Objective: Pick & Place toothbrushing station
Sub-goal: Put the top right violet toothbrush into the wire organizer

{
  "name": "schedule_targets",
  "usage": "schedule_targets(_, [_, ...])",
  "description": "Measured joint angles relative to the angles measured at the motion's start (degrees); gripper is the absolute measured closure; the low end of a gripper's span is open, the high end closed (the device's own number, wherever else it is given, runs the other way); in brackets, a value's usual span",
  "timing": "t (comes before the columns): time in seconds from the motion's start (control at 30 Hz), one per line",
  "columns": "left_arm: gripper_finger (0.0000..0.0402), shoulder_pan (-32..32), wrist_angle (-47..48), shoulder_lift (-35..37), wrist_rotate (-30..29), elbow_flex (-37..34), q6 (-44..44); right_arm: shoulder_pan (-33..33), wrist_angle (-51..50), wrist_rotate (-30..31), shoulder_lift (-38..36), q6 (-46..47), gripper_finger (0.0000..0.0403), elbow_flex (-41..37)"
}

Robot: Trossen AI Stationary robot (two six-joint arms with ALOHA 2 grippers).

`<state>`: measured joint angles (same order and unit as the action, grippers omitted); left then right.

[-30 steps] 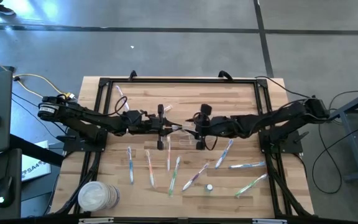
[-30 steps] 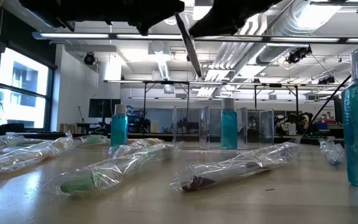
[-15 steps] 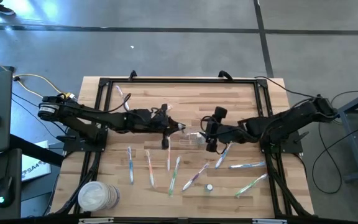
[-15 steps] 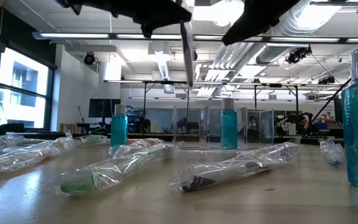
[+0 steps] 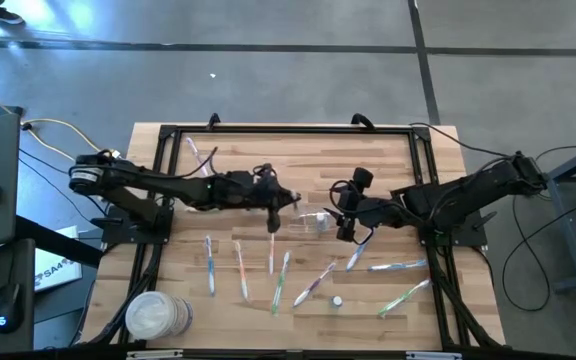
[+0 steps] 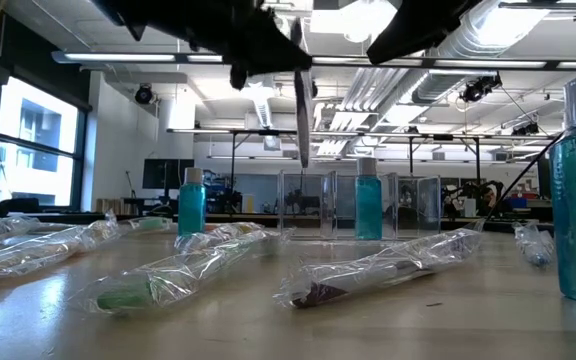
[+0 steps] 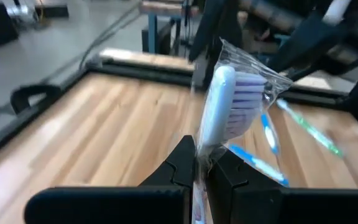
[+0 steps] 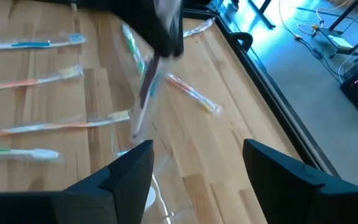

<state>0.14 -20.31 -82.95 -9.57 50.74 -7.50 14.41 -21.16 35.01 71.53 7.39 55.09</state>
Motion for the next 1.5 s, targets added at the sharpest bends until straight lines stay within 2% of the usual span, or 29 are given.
schedule_targets(0.3, [0.0390,2.2,-1.2,-5.2,4.3,0.0,-3.4,0.0,-0.1,0.0,0.0,0.1,0.0162,0.0])
schedule_targets(0.5, [0.0390,2.5,-1.8,-6.2,4.0,0.0,-3.7,0.0,-0.1,-0.7,0.0,0.1,0.0162,0.0])
schedule_targets(0.7, [0.0386,2.5,-7.1,-9.2,3.2,-2.0,-5.3,0.0,1.2,-0.8,0.0,-0.1,0.0162,-1.9])
schedule_targets(0.9, [0.0390,2.5,-12.4,-10.2,2.5,-3.4,-2.5,-0.3,2.9,-0.8,0.0,-0.1,0.0162,-3.6])
schedule_targets(1.37, [0.0390,2.5,-16.1,-14.7,0.9,-3.2,-2.8,-0.3,3.9,-0.6,0.0,-1.1,0.0162,-3.7])
schedule_targets(1.5, [0.0376,2.5,-15.8,-14.7,1.1,-3.2,-3.1,-0.3,4.2,-0.7,0.0,-1.1,0.0162,-3.7])
